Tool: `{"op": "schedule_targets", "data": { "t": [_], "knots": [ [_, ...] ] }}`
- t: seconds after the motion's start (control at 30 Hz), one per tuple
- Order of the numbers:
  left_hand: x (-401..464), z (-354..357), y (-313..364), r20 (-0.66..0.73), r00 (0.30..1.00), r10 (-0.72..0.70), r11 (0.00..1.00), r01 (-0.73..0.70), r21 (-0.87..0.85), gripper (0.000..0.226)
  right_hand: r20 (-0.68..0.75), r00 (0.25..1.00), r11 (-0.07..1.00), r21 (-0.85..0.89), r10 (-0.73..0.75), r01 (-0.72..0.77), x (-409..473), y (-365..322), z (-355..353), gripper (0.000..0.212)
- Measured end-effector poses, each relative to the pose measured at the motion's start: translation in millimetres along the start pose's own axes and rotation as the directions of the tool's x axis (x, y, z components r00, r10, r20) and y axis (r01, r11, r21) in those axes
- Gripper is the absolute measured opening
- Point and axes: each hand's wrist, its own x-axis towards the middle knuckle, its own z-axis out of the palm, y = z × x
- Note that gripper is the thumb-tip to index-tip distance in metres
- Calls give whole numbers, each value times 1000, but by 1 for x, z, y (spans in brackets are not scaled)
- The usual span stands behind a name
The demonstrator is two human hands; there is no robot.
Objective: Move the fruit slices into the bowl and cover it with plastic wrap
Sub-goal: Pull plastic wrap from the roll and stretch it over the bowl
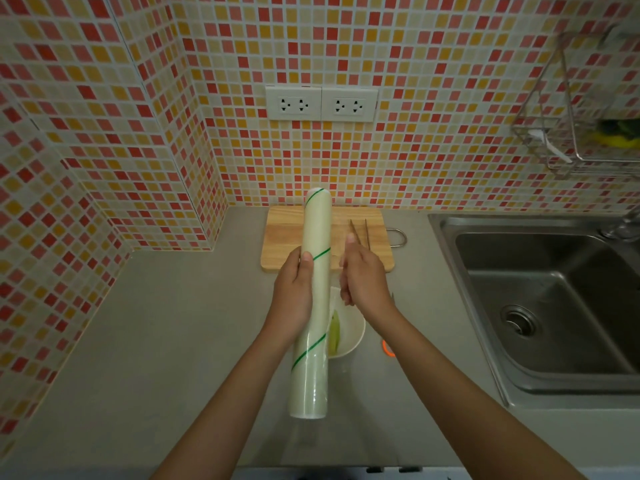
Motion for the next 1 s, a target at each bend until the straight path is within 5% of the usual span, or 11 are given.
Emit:
{"op": "schedule_targets", "data": {
  "t": [0.5, 1.0],
  "knots": [
    [38, -5, 24, -63, 997, 46, 999, -45, 7, 32, 149, 980, 985, -94, -133, 148, -25, 2, 4, 37],
    [57, -8, 25, -77, 997, -28, 999, 25, -39, 41, 136, 990, 993, 116, -30, 15, -44, 8, -8, 39]
  ]
}}
